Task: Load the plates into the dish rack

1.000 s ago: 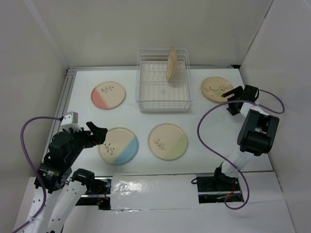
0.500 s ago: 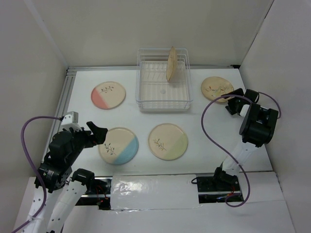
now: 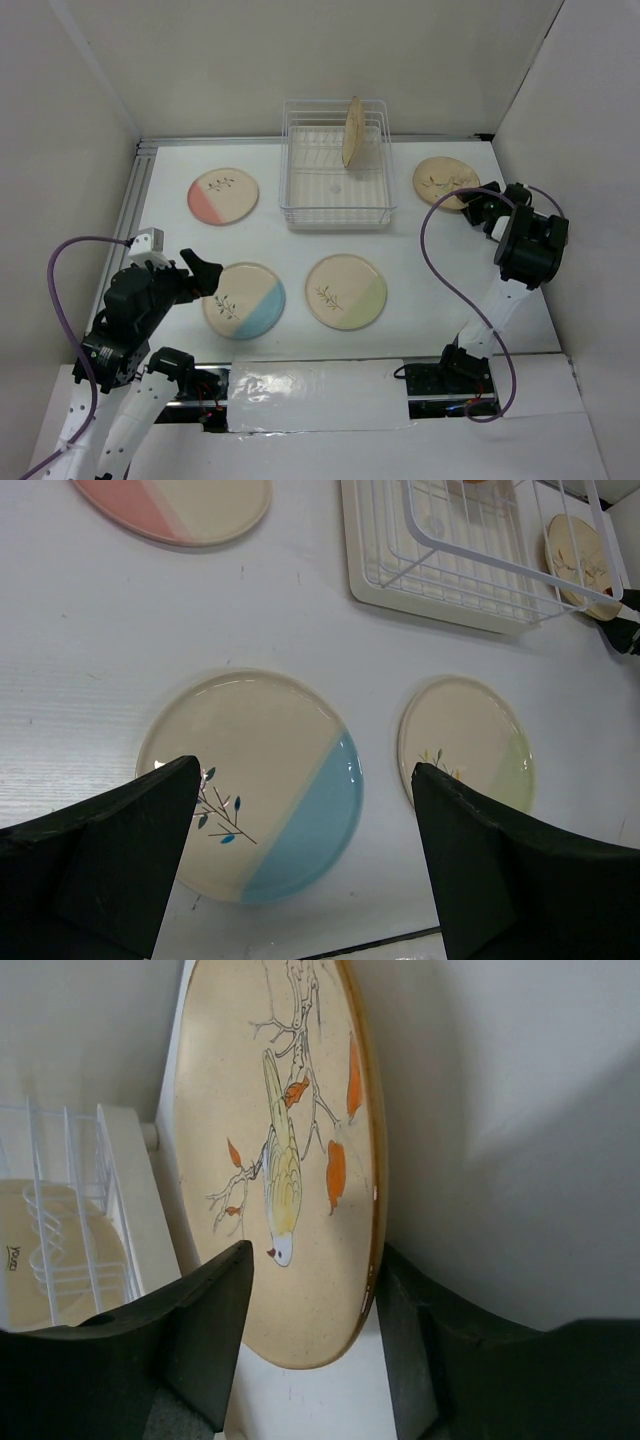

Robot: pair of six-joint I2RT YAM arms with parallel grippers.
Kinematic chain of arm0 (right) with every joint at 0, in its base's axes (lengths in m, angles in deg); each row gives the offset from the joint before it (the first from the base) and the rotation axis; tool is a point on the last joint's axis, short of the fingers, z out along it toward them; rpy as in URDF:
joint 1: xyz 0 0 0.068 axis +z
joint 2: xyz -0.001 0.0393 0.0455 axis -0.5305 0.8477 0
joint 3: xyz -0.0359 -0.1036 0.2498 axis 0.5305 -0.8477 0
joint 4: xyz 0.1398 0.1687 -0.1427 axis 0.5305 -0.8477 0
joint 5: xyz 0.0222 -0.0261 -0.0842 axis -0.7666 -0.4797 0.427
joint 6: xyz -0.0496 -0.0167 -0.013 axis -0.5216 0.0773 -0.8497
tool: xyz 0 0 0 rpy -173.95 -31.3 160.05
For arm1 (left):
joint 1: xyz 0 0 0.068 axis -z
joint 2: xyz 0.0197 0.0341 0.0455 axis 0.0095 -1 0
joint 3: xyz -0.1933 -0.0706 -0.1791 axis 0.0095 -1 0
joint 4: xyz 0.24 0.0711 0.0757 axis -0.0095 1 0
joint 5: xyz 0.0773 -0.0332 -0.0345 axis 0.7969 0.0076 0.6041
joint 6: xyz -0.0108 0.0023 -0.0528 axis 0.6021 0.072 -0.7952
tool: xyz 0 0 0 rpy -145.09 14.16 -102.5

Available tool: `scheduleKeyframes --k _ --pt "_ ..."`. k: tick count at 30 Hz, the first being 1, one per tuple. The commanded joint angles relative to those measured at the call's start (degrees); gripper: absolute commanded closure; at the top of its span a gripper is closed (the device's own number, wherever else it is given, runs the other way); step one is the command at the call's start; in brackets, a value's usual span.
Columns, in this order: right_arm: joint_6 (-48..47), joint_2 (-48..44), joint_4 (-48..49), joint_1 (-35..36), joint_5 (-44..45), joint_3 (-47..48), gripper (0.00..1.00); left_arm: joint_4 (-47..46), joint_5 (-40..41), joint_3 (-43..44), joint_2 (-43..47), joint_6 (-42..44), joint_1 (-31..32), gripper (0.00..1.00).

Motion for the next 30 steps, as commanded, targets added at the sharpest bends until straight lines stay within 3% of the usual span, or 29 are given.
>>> scheduleKeyframes --k 1,4,7,8,10,12,18,30 --pt "-2.5 7.9 -8.3 -0.7 3.0 -1.1 0.41 -2.4 0.0 0.1 -0.4 1.6 0.3 0.00" --pt "-3.2 9.7 -8.8 -0.7 2.3 -0.5 0.55 -2.4 0.0 0.1 -0.4 1.6 0.3 0.00" --pt "-3.8 10.3 -8.8 -0.7 1.8 -0.5 0.75 -2.4 0.0 0.1 -0.9 1.6 0.3 0.00" --pt "-3.8 10.3 -8.8 -0.7 1.8 -0.5 0.75 -2.4 0.0 0.1 -0.9 1.6 0.3 0.00" --pt "-3.8 9.7 -8.8 -0.7 1.8 -0.5 0.90 -2.4 0.0 0.1 -0.9 1.6 0.3 0.00" --pt "-4.3 8.9 -9.4 -0.7 1.8 0.1 0.96 -2.4 0.0 0.1 -0.9 1.6 0.3 0.00" --pt "-4.3 2.0 -11.9 -0.7 3.6 0.1 1.00 -2.4 0.0 0.1 -0.9 1.6 0.3 0.00" --pt "-8.3 -14.0 -28.3 8.0 21.1 11.5 1.00 -2.4 0.0 0.1 0.2 1.6 0.3 0.00"
